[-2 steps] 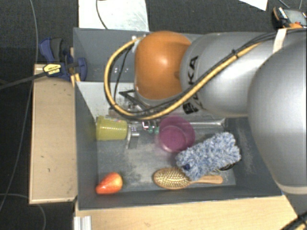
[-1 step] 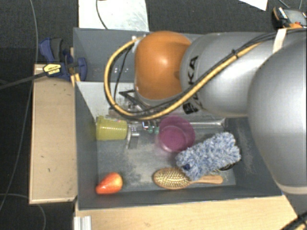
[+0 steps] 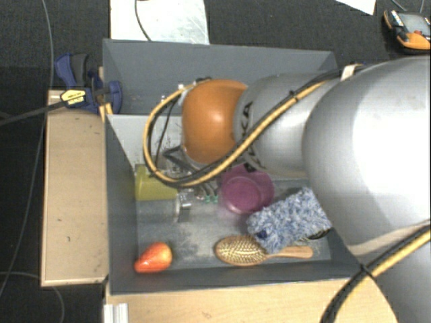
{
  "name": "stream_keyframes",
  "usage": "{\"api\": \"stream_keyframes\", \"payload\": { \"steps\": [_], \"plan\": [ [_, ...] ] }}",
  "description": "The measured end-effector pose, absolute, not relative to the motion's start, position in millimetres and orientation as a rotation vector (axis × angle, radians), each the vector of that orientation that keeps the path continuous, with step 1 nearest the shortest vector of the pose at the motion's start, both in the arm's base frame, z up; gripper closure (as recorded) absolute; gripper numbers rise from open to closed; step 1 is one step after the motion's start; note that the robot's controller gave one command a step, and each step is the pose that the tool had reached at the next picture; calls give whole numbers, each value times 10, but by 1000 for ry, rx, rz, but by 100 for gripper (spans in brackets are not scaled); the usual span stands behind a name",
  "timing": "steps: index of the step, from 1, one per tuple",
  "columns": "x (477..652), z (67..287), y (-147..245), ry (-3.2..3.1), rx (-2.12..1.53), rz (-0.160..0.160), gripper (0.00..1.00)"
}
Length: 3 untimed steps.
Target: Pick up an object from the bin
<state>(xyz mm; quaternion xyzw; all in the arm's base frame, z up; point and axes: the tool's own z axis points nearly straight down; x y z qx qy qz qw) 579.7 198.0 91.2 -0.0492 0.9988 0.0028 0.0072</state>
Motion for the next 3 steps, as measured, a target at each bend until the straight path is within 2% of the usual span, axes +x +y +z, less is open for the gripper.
{"api": "stream_keyframes", "payload": {
  "steps": [1,2,3],
  "plan": [
    [5790,1013,1992,3118,-165,9,0],
    [5916,805,2185,3076,-186,4,0],
    [5958,818,2343,3065,-321,-5,0]
  ]
}}
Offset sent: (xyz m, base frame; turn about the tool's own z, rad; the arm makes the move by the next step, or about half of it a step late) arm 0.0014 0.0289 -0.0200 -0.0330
